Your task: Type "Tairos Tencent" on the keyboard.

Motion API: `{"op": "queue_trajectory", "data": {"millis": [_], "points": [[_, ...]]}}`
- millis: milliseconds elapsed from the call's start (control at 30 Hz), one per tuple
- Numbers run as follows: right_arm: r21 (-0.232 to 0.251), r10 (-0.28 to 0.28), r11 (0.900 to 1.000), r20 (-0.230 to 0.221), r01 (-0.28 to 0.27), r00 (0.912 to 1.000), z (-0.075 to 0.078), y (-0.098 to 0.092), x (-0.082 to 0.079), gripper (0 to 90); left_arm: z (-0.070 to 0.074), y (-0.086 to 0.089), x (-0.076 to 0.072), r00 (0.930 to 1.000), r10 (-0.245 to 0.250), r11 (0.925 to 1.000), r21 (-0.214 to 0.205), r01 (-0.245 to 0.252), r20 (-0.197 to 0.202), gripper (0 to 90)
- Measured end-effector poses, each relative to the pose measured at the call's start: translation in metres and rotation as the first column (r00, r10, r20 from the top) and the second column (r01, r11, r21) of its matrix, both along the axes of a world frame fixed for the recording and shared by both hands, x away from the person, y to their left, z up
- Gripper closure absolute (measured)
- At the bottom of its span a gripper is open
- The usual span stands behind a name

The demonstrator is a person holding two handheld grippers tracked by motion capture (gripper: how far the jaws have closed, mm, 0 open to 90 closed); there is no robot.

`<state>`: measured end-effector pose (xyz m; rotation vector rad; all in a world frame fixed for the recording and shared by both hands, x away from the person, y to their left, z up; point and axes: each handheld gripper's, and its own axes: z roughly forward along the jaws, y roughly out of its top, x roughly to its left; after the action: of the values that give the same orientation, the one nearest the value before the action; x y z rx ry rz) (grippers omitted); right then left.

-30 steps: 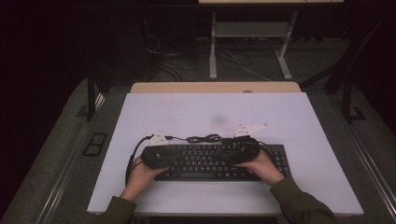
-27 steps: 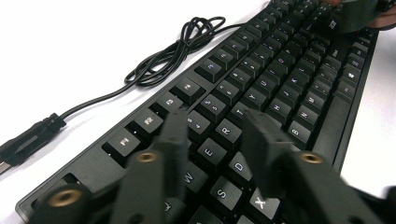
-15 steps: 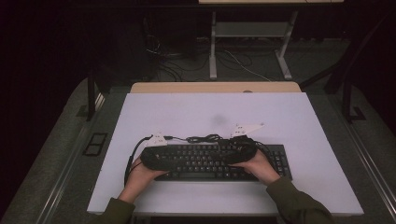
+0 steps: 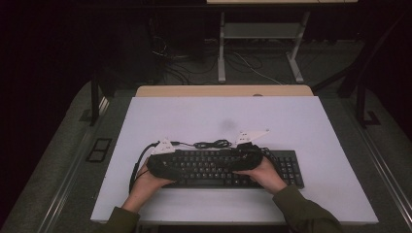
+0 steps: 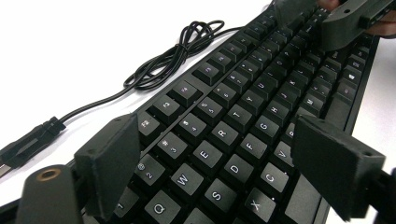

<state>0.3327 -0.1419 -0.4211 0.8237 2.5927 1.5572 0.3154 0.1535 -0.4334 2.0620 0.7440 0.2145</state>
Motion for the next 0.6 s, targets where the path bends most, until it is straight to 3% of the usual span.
{"op": "queue_trajectory", "data": {"millis": [367, 600], "points": [[-0.024, 0.053, 0.9983, -0.006, -0.053, 0.9986, -0.001, 0.004, -0.006, 83.5, -0.001, -0.003, 0.0, 0.9998, -0.017, 0.9998, 0.005, 0.017, -0.001, 14.3], [-0.055, 0.09, 0.9943, -0.022, -0.091, 0.9957, -0.004, 0.013, -0.011, 89.3, -0.001, -0.004, 0.0, 0.9998, -0.021, 0.9998, 0.003, 0.021, -0.001, 14.3]]}}
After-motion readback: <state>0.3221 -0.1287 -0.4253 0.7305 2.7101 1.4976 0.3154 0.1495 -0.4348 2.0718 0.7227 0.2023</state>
